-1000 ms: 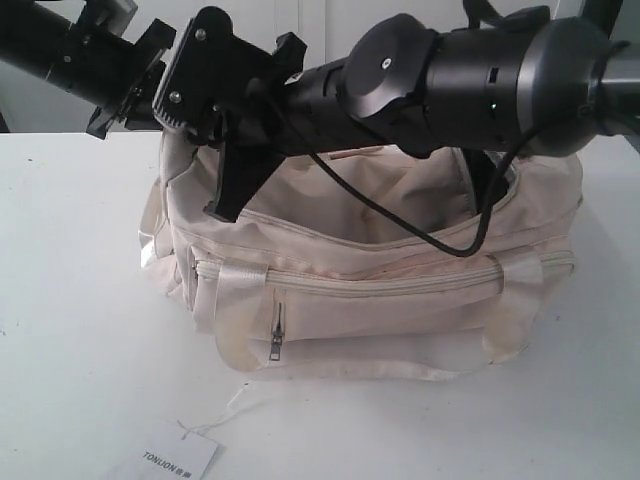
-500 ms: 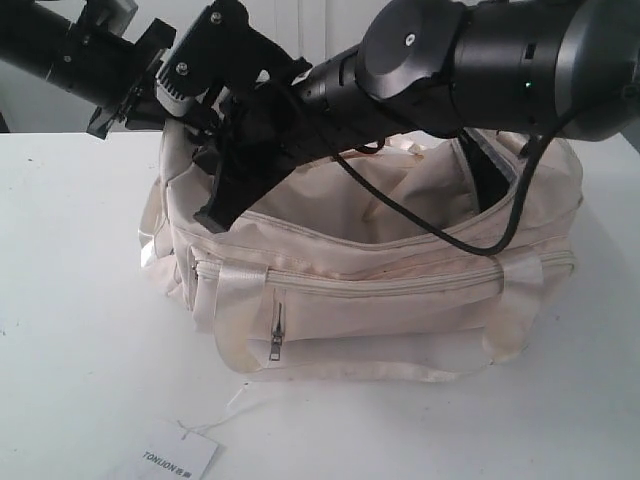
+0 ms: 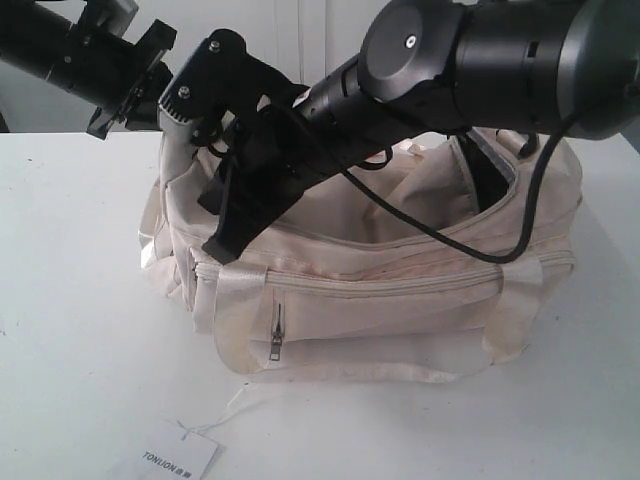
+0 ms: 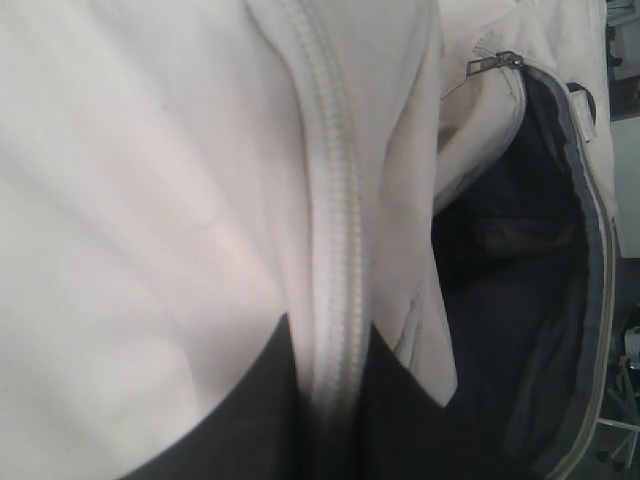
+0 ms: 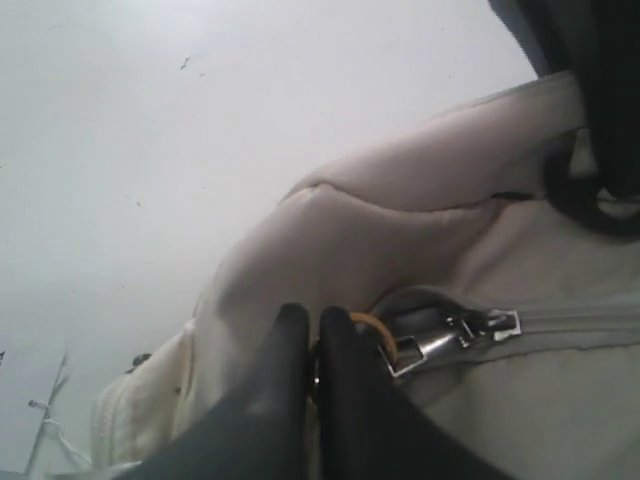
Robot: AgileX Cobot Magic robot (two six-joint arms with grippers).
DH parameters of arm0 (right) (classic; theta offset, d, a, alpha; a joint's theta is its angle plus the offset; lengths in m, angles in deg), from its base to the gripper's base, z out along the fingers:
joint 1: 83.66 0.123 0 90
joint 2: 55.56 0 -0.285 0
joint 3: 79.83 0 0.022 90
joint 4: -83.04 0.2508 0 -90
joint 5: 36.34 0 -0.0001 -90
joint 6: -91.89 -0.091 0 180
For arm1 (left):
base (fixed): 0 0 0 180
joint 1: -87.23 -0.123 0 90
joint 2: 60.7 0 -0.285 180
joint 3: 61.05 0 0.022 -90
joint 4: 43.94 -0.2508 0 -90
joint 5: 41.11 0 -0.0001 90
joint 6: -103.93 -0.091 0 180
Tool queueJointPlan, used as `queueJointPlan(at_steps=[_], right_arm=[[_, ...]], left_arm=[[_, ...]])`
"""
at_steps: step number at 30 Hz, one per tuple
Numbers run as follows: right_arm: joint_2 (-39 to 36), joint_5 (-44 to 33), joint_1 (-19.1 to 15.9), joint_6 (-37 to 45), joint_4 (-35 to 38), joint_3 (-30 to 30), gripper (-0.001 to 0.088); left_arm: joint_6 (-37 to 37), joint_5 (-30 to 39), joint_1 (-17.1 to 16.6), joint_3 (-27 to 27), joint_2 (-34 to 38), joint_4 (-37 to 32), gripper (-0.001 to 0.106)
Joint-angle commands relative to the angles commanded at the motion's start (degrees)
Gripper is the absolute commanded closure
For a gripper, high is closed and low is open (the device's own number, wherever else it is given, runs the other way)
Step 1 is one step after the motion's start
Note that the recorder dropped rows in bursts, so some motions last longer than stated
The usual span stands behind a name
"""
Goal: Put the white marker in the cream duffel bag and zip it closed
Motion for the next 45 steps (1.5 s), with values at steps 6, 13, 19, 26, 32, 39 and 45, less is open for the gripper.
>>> queueJointPlan(at_steps=[6, 13, 19, 26, 32, 39, 45], right_arm=[[1.68, -3.14, 0.00, -0.52, 0.00, 0.00, 0.0868], [3.88, -9.13, 0.00, -0.52, 0.10, 0.00, 0.0868], [5.22, -10.69, 0.00, -3.98, -0.13, 0.00, 0.0868], [6.56, -12.55, 0.00, -20.42, -10.29, 0.00, 0.0868], [6.80, -12.32, 0.00, -29.31, -11.91, 0.07, 0.0868], [7.14, -12.06, 0.00, -37.73, -17.34, 0.07, 0.0868], [8.87, -11.84, 0.00, -46.31, -27.46, 0.07, 0.0868]], left_arm=[[0.00, 0.00, 0.00, 0.00, 0.00, 0.00, 0.105], [0.00, 0.01, 0.00, 0.00, 0.41, 0.00, 0.105], [0.00, 0.01, 0.00, 0.00, 0.43, -0.67, 0.105], [-1.00, 0.01, 0.00, 0.00, 0.43, -0.99, 0.105], [-2.50, 0.22, 0.00, 0.00, 0.43, -1.57, 0.105], [-6.51, 0.47, 0.00, 0.00, 0.43, -2.22, 0.105], [-7.46, 0.47, 0.00, 0.00, 0.43, -5.66, 0.105]])
